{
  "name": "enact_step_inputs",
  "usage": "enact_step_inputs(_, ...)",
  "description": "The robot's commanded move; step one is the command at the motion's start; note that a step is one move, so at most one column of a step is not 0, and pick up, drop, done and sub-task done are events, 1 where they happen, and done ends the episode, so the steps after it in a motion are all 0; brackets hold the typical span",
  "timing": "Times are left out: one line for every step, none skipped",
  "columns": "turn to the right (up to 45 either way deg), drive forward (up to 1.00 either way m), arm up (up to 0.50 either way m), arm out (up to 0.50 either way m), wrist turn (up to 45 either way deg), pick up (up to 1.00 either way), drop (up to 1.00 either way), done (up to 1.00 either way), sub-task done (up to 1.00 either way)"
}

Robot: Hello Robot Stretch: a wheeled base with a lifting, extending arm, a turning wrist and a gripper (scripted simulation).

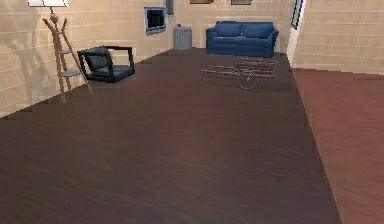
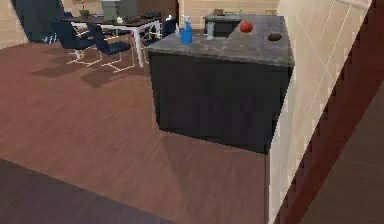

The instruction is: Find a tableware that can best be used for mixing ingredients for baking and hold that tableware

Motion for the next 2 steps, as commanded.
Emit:
enact_step_inputs(0.0, 0.05, 0.00, 0.00, 0.0, 0.00, 0.00, 0.00, 0.00)
enact_step_inputs(45.0, 0.00, 0.00, 0.00, 0.0, 0.00, 0.00, 0.00, 0.00)
